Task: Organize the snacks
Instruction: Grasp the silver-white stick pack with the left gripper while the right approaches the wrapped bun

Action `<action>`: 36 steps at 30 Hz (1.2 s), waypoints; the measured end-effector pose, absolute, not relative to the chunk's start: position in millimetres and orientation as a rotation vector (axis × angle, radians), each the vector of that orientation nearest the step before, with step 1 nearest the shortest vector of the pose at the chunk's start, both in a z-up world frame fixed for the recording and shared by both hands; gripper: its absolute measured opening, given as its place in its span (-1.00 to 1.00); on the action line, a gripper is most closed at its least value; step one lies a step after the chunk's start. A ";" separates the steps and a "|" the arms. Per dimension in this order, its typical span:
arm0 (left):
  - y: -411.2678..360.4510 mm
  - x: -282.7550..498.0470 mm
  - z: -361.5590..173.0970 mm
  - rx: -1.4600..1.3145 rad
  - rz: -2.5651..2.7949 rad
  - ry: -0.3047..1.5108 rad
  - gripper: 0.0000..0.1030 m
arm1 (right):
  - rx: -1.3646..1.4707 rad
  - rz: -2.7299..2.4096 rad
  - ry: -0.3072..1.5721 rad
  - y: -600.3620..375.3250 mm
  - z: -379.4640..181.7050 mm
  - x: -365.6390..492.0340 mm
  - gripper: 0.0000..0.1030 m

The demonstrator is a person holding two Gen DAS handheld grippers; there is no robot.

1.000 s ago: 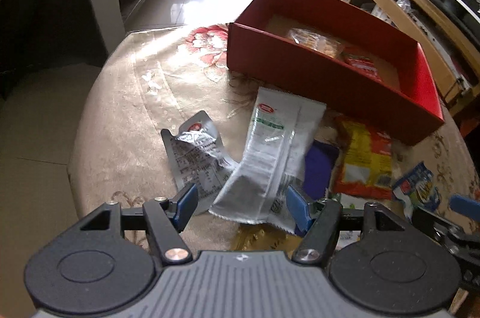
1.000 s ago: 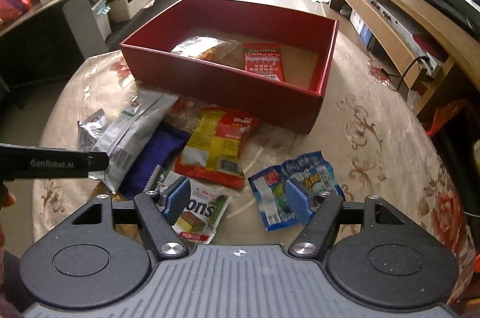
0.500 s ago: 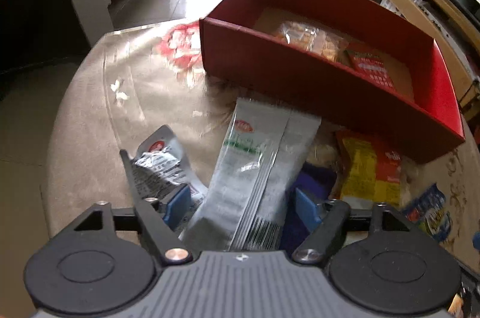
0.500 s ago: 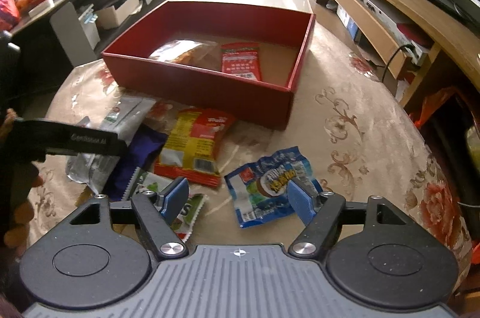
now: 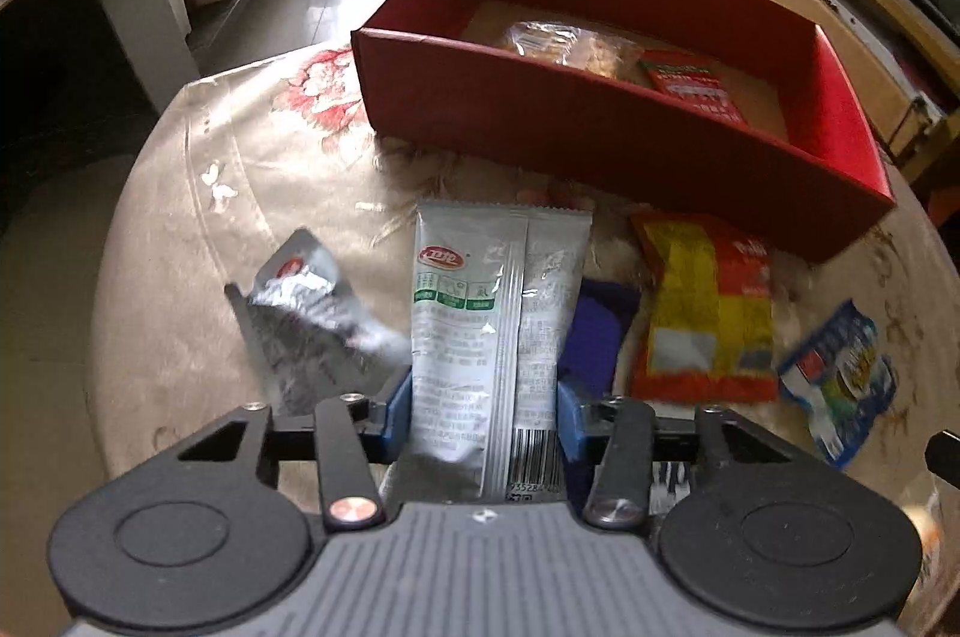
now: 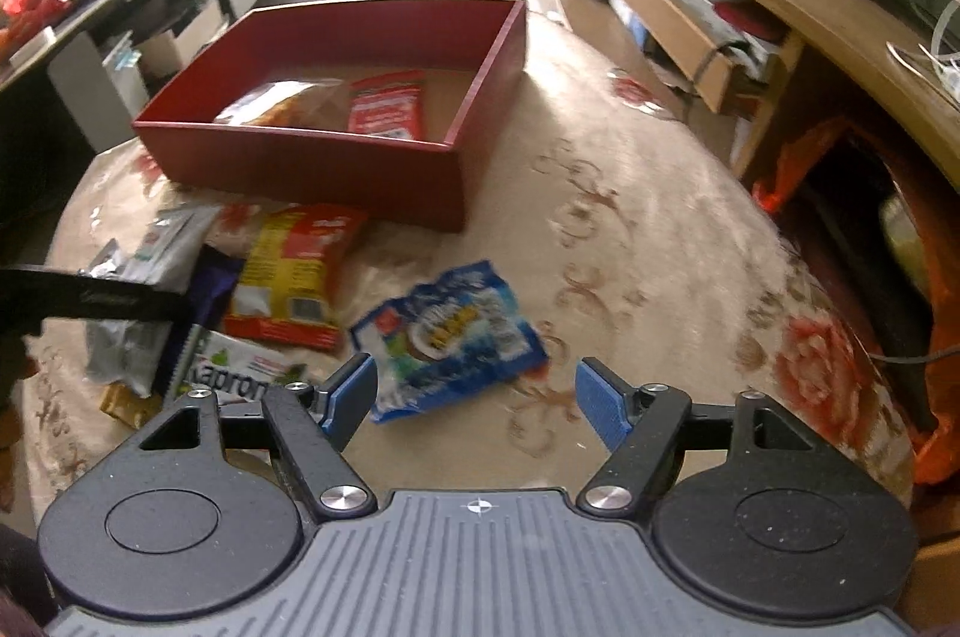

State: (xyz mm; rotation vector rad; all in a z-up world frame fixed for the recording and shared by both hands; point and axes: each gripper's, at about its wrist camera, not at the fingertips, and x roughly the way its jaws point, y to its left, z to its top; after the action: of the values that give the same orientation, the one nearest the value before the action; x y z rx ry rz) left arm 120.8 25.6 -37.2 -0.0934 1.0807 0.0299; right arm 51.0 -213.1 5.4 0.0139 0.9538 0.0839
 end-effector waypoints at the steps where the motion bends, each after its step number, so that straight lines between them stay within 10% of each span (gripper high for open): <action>1: 26.9 116.6 -36.3 -0.102 0.026 1.085 -0.10 | 0.021 0.077 0.956 -216.2 4.8 48.0 0.53; 26: -0.3 42.7 -37.9 -0.084 -0.198 1.154 -0.12 | 0.005 0.156 1.133 -217.9 -38.6 22.7 0.78; 36: 0.1 48.5 -49.9 -0.077 -0.149 1.176 0.29 | -0.015 0.186 1.150 -213.1 -41.6 23.6 0.83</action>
State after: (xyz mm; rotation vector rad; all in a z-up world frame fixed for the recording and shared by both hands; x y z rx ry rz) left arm 48.5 0.1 -49.9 -0.0771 1.1761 -0.1485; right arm 23.6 -213.1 -41.6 -0.0152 1.1500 0.1857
